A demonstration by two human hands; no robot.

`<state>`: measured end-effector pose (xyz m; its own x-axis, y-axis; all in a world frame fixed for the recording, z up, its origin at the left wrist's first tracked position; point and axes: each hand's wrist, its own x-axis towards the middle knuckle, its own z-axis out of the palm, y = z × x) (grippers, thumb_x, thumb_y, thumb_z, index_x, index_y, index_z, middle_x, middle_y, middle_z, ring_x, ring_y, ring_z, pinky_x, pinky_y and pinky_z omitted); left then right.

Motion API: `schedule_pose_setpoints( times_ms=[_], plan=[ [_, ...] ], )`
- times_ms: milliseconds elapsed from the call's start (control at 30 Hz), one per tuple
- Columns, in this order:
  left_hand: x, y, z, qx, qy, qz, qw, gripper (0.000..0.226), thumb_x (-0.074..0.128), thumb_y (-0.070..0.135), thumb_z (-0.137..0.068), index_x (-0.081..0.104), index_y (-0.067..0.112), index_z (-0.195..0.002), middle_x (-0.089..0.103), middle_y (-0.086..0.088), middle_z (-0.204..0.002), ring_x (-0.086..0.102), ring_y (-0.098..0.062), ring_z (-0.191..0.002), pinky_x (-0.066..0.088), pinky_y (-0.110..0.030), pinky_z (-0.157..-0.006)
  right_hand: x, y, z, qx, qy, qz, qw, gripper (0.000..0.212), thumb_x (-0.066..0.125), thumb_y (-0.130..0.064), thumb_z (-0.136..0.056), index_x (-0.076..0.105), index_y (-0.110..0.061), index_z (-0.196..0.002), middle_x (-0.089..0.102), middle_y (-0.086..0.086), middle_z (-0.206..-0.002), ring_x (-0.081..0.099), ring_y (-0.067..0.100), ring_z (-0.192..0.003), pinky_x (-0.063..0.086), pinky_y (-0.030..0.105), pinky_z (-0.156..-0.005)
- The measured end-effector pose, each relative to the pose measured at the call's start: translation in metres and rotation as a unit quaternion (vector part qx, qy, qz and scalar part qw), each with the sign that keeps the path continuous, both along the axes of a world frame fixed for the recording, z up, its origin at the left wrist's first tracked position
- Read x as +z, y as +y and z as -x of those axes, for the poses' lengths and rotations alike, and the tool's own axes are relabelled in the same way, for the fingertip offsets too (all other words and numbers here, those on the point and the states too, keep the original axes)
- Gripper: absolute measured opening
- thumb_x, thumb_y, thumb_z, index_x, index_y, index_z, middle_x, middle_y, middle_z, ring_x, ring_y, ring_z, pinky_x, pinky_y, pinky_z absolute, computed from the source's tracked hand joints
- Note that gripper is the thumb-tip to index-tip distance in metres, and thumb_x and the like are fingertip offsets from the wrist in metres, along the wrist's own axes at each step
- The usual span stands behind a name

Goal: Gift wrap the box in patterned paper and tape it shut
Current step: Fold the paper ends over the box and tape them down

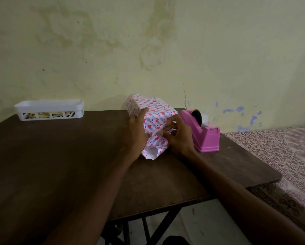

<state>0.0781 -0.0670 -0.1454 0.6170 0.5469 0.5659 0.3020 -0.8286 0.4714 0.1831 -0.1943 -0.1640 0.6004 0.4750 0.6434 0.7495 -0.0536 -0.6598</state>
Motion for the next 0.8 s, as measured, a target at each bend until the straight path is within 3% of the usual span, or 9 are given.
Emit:
schedule_pose_setpoints(
  times_ms=[100,300,467,600,667,800],
  plan=[
    [0.000,0.000,0.000,-0.001,-0.001,-0.001,1.000,0.083,0.076,0.027,-0.080,0.027,0.032,-0.147,0.037,-0.010,-0.149,0.043,-0.028,-0.132,0.045,-0.036,-0.098,-0.002,0.000,0.001,-0.016,0.003,0.009,1.000,0.033,0.081,-0.020,-0.079,0.052,-0.024,-0.094,0.065,-0.012,-0.090,0.065,0.005,-0.093,0.057,0.027,-0.079],
    [-0.001,0.001,0.000,-0.006,-0.006,0.005,1.000,0.083,0.077,0.026,-0.080,0.027,0.032,-0.146,0.038,-0.010,-0.148,0.043,-0.028,-0.132,0.045,-0.034,-0.098,-0.004,0.002,0.006,-0.048,0.028,0.006,0.998,0.030,0.081,-0.028,-0.078,0.052,-0.029,-0.086,0.065,-0.013,-0.083,0.065,0.002,-0.079,0.056,0.024,-0.071],
    [-0.001,0.000,0.000,-0.002,-0.007,-0.003,1.000,0.084,0.078,0.024,-0.079,0.028,0.032,-0.146,0.040,-0.010,-0.146,0.046,-0.027,-0.129,0.047,-0.033,-0.094,-0.005,0.001,0.004,-0.065,0.037,0.031,0.997,0.027,0.080,-0.029,-0.079,0.056,-0.025,-0.091,0.068,-0.009,-0.089,0.067,0.005,-0.081,0.059,0.029,-0.072],
    [-0.002,-0.001,0.001,-0.006,-0.015,-0.001,1.000,0.084,0.078,0.021,-0.079,0.029,0.032,-0.146,0.041,-0.011,-0.145,0.047,-0.028,-0.128,0.048,-0.034,-0.093,-0.004,-0.007,0.003,-0.050,0.052,0.011,0.997,0.029,0.082,-0.025,-0.077,0.057,-0.024,-0.090,0.068,-0.009,-0.084,0.065,-0.001,-0.075,0.054,0.017,-0.066],
    [-0.002,-0.001,0.001,-0.004,-0.012,-0.002,1.000,0.083,0.077,0.020,-0.080,0.029,0.031,-0.146,0.040,-0.011,-0.146,0.045,-0.028,-0.130,0.047,-0.035,-0.095,0.000,-0.010,0.004,-0.026,0.022,-0.018,0.999,0.028,0.082,-0.018,-0.077,0.057,-0.023,-0.089,0.067,-0.012,-0.084,0.065,-0.003,-0.076,0.051,0.011,-0.064],
    [-0.003,-0.001,0.000,0.002,-0.006,-0.007,1.000,0.084,0.077,0.023,-0.080,0.027,0.031,-0.147,0.039,-0.010,-0.147,0.044,-0.027,-0.131,0.046,-0.034,-0.097,0.007,-0.011,0.018,0.029,-0.083,-0.036,0.995,0.026,0.077,-0.009,-0.082,0.056,-0.019,-0.092,0.065,-0.015,-0.085,0.065,0.000,-0.076,0.048,0.012,-0.059]
  ],
)
